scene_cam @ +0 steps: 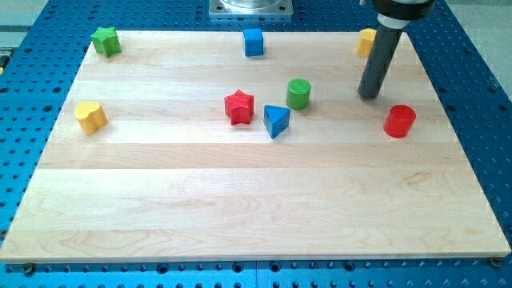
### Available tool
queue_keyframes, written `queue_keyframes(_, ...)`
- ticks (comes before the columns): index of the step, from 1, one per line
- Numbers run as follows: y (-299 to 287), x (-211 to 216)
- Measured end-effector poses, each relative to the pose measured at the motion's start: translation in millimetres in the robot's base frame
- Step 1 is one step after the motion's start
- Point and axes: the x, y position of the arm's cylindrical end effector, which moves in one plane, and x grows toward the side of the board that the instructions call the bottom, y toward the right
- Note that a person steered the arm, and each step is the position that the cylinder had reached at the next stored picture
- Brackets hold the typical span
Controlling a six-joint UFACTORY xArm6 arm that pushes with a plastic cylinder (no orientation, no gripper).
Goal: Push the red star to the bottom left corner
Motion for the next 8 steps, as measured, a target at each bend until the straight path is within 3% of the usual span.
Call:
queue_keyframes(2,-15,0)
queue_keyframes(5,-129,2)
queue_keyframes(8,-277,77)
